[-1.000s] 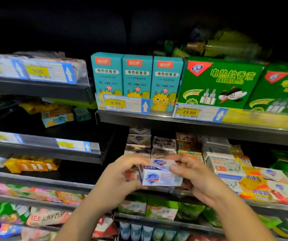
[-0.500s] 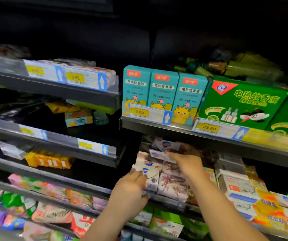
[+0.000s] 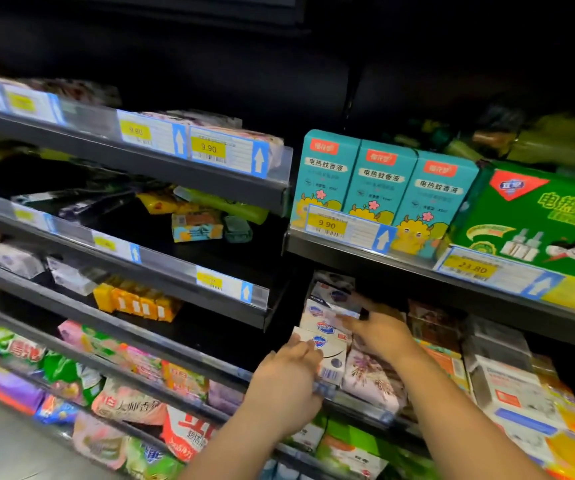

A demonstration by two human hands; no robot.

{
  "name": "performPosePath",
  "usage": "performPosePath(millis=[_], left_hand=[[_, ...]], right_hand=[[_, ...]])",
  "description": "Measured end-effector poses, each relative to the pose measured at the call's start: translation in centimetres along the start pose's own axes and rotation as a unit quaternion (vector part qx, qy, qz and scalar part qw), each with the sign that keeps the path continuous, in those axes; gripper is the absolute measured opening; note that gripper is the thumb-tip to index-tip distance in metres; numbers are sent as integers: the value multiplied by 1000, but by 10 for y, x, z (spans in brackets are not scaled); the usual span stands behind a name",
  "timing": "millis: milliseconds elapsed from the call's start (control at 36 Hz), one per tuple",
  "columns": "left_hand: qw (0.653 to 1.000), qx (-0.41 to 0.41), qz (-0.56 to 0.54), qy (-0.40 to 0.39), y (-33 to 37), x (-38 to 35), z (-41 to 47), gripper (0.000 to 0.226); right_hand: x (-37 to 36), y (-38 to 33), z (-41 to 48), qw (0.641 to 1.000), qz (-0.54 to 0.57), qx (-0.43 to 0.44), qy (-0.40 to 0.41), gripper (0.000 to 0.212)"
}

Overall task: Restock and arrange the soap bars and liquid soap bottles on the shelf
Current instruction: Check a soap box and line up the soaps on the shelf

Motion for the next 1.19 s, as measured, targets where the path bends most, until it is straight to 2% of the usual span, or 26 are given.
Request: performPosePath(millis=[28, 111, 194, 250, 333, 389, 444, 528, 639, 722, 861, 944, 1056, 1194], left_hand=[[1000, 0, -1, 3, 0, 0, 0, 63], [1000, -7, 4, 11, 1, 1, 0, 62], [1000, -8, 4, 10, 2, 3, 1, 61], [1000, -9, 5, 5, 3, 4, 1, 59], [1000, -12, 4, 3, 3, 4, 1, 54], [1000, -11, 3, -4, 4, 3, 1, 56], [1000, -9, 1, -10, 5, 5, 1, 60], [1000, -8, 1, -12, 6, 7, 3, 60], [1000, -11, 8, -6, 7, 9, 3, 60], [1000, -17, 17, -10, 6, 8, 2, 63], [1000, -26, 16, -7, 3, 10, 3, 63], [1000, 2, -14, -18, 3, 17, 9, 57], [1000, 8, 6, -18, 2, 18, 17, 55], [995, -16, 90, 48, 13, 15, 21, 45]], right_hand=[[2, -2, -1, 1000, 21, 0, -7, 42], [0, -4, -1, 1000, -1, 23, -12, 60], [-1, -9, 1, 998, -51, 37, 2, 57], [2, -13, 1, 997, -24, 59, 40, 52], [-1, -11, 4, 993, 44, 69, 83, 59], [-9, -6, 7, 996, 68, 34, 47, 63], [-15, -3, 11, 998, 47, 18, 31, 74], [-12, -5, 15, 997, -26, 51, 58, 51], [-18, -1, 23, 996, -25, 73, 42, 59], [-20, 3, 28, 998, -16, 50, 37, 51], [-6, 7, 13, 996, 0, 56, 63, 57], [1, 17, -4, 997, -1, 51, 64, 56], [2, 49, -27, 991, -48, 84, 95, 48], [18, 78, -68, 978, -89, 89, 165, 32]])
Point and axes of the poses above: each hand's wrist, its own z-axis towards the middle knuckle, its own x-axis out of the back of the hand, y = z × x, the point moved 2 cm from there along z, towards the middle knuckle, and after that the axes turned 12 degrees about y, right-handed, at the moved point
